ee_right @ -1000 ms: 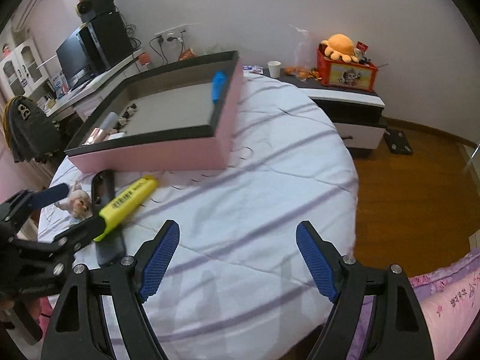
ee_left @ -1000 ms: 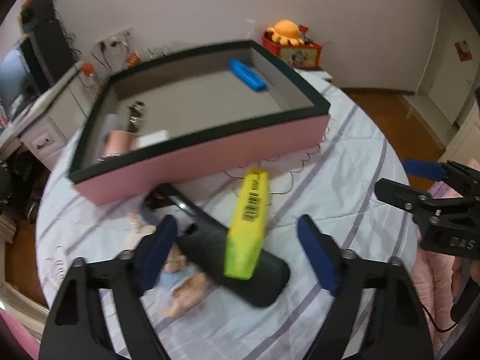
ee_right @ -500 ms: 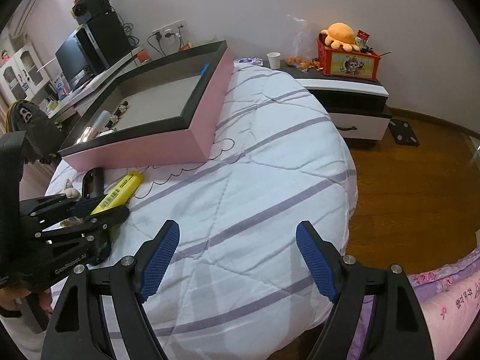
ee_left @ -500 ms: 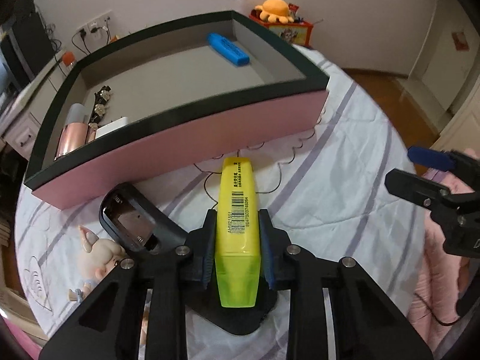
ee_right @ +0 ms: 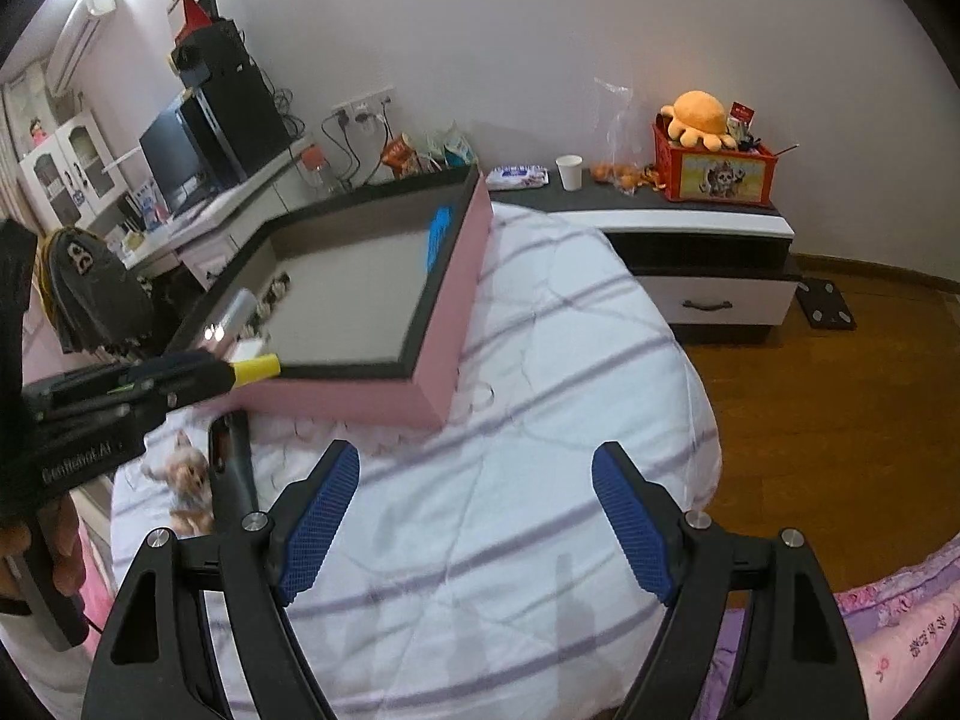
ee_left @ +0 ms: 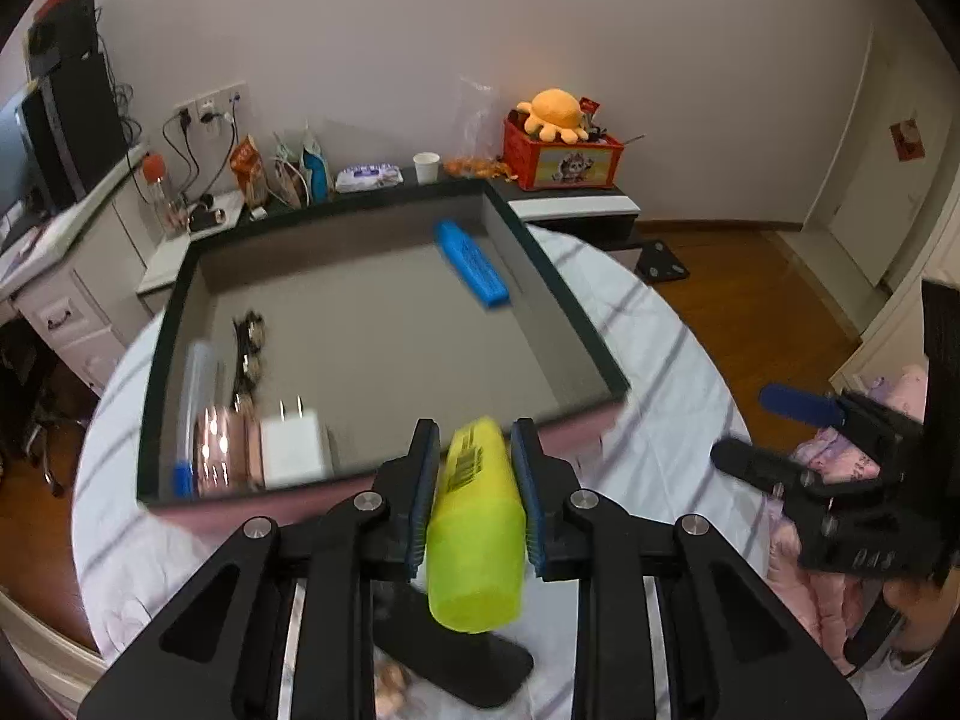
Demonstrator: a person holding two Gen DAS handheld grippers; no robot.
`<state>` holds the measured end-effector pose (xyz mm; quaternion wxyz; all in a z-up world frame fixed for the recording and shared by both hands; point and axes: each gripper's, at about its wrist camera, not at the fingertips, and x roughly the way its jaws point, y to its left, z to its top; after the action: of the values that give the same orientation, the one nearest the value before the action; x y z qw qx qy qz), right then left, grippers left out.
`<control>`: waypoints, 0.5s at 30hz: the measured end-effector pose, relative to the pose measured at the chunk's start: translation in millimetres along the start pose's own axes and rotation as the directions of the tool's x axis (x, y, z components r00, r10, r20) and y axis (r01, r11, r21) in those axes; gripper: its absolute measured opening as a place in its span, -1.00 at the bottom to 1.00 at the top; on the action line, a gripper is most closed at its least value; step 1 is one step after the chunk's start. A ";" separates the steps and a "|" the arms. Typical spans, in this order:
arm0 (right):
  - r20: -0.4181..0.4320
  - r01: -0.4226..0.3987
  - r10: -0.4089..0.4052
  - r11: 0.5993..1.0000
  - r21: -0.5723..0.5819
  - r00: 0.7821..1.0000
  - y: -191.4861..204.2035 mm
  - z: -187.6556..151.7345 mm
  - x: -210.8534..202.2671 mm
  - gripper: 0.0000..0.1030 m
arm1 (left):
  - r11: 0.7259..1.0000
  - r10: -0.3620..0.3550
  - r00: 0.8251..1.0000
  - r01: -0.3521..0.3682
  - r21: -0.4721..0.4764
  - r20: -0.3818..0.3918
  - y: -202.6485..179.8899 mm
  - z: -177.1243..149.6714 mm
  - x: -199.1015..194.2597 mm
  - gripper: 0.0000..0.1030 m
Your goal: Organize rigid objects
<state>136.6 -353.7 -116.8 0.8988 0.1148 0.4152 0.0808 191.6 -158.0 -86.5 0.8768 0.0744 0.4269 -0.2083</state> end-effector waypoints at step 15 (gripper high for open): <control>-0.053 -0.013 0.013 1.000 0.012 0.999 -3.5 -4.7 20.0 0.58 | 0.999 -0.010 0.987 0.017 0.044 -0.160 -12.1 -54.1 35.9 -0.55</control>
<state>146.0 -351.5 -135.2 0.8863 0.1206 0.4386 0.0872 167.2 -163.1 -147.6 0.8364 0.1079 0.4915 -0.2173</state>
